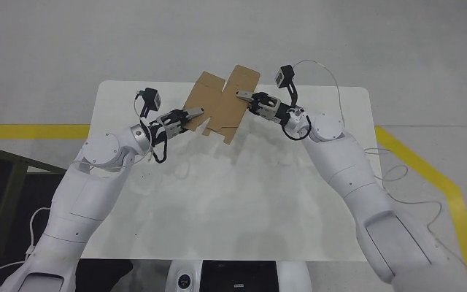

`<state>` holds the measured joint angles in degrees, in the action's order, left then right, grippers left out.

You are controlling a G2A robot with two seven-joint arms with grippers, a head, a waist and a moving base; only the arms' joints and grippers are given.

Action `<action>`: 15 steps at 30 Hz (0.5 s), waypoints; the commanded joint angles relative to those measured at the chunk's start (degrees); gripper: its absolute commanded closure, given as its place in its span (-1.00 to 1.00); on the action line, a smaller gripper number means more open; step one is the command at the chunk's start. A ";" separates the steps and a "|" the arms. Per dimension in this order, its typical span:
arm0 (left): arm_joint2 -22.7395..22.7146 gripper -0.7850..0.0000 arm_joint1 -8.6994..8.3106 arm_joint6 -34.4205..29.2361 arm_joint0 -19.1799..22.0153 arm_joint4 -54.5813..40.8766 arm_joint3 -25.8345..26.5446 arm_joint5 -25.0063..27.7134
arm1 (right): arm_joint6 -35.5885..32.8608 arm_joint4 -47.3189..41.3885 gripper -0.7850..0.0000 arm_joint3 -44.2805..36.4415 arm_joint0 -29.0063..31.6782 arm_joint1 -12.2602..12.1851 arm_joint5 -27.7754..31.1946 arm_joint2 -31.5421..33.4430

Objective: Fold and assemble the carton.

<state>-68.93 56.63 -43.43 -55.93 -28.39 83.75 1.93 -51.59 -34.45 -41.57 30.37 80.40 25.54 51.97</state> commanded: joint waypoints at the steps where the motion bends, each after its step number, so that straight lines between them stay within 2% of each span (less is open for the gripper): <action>1: -0.12 1.00 0.04 -0.39 0.11 0.11 -0.20 -0.12 | -0.92 -0.46 -1.00 -0.07 0.25 -0.01 0.53 0.44; 5: -0.89 1.00 -0.10 -2.74 0.60 1.16 -0.92 0.59 | -5.48 -1.04 -1.00 0.23 0.45 -0.36 3.66 1.74; 15: -3.87 1.00 -0.85 -14.75 2.78 1.27 -4.15 5.06 | -15.50 -1.55 -1.00 5.83 -0.62 -2.49 11.65 7.06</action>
<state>-72.43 55.88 -56.79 -53.26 -26.97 79.89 6.75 -66.47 -36.64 -36.32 30.03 78.14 36.74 58.70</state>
